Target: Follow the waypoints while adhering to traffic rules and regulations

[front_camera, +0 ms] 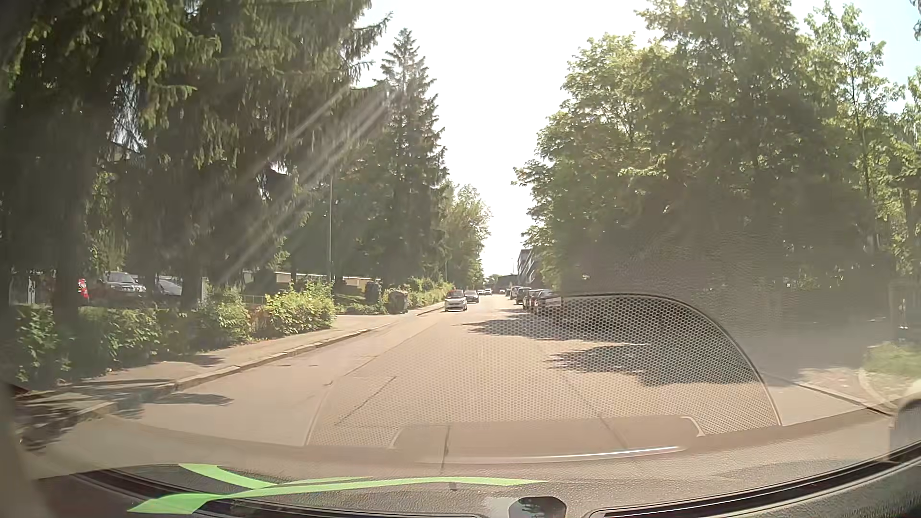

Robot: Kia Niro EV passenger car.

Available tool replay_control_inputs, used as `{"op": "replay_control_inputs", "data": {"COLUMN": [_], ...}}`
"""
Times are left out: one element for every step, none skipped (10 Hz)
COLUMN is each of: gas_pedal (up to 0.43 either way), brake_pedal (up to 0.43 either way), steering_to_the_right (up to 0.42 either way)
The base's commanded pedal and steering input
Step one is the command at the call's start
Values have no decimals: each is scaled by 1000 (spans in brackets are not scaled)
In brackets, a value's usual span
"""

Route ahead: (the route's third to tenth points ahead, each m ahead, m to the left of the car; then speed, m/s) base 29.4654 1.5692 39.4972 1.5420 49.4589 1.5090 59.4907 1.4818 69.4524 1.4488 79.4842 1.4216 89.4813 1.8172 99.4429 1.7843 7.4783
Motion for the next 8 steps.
{"op": "replay_control_inputs", "data": {"gas_pedal": [189, 189, 189, 189, 189, 189, 189, 189], "brake_pedal": [0, 0, 0, 0, 0, 0, 0, 0], "steering_to_the_right": [-5, -4, -4, -4, -4, -3, -3, -3]}}
